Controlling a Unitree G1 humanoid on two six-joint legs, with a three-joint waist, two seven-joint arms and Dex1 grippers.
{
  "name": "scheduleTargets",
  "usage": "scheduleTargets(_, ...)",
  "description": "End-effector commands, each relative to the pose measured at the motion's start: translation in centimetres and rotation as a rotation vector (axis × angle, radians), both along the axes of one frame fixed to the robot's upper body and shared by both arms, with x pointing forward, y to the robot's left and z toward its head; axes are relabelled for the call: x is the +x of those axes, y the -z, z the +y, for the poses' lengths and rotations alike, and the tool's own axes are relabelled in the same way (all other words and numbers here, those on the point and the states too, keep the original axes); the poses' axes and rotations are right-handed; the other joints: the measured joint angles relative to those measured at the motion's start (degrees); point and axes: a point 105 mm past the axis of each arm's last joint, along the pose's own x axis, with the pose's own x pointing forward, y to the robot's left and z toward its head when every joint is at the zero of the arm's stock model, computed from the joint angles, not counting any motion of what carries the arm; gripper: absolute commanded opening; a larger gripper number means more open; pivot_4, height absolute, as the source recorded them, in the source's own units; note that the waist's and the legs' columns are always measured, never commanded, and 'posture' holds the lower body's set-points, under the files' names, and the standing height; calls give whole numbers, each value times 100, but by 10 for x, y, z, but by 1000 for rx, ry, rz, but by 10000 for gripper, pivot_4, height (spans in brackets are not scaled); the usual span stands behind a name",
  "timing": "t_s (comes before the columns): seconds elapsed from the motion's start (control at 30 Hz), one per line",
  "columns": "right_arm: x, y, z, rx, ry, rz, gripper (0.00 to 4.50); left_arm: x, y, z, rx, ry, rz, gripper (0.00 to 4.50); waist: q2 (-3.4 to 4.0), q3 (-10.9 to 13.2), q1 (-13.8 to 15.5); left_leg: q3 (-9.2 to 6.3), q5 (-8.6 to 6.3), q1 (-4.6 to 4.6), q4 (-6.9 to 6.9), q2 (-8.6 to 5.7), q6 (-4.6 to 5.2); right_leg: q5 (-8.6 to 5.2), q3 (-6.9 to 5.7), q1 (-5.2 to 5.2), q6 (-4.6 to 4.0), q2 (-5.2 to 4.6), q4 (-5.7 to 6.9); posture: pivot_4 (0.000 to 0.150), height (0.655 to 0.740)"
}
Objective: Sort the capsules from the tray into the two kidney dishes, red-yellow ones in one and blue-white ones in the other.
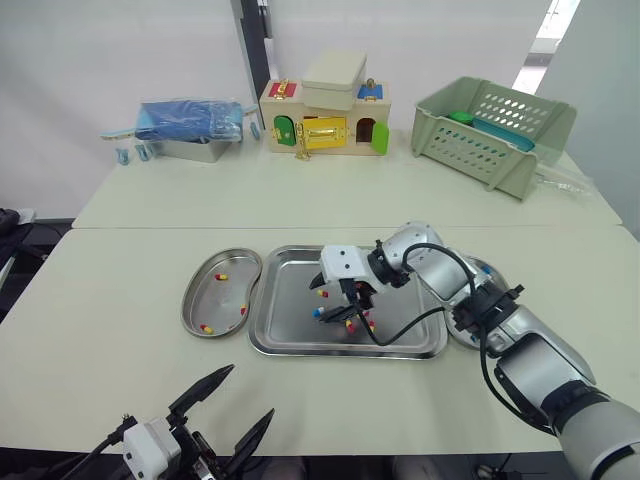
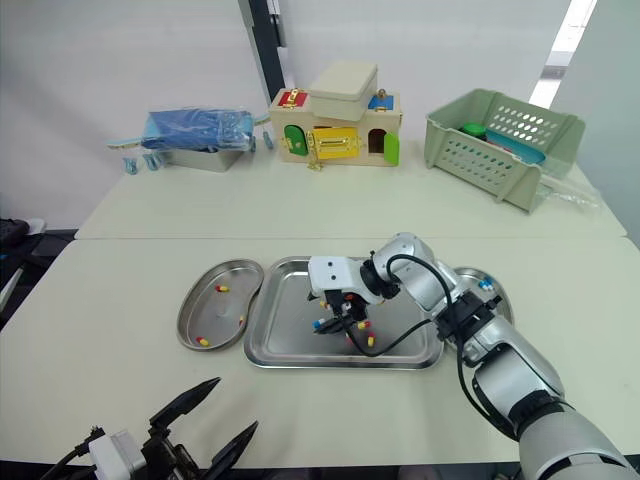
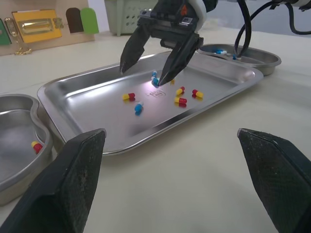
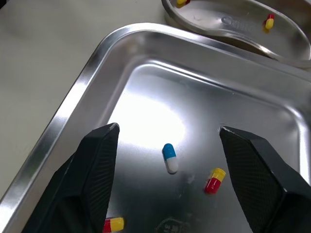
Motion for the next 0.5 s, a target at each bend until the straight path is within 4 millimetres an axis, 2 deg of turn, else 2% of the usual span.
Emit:
scheduleTargets(0.03,4,-4,7,-6,-32,-62,33664,-3,-1,1,2,-11,-20,45000,0,0,0,0,0,0,0,0,0,0,0,0,0,0,0,1500,7400)
scheduleTargets(0.1,6,0,8,-14,-31,-69,29384,-3,0,1,3,-14,-22,45000,0,0,0,0,0,0,0,0,0,0,0,-1,0,0,0,1500,7400)
scheduleTargets(0.2,8,6,6,-30,-28,-73,20191,-5,2,3,5,-17,-20,45000,1,0,0,1,0,0,0,0,0,0,0,-1,0,0,0,1500,7400)
scheduleTargets(0.5,14,24,2,-71,-6,-75,20191,-9,4,3,9,-20,-18,45000,1,0,-10,1,0,3,-1,0,0,0,1,-2,0,0,1,1500,7400)
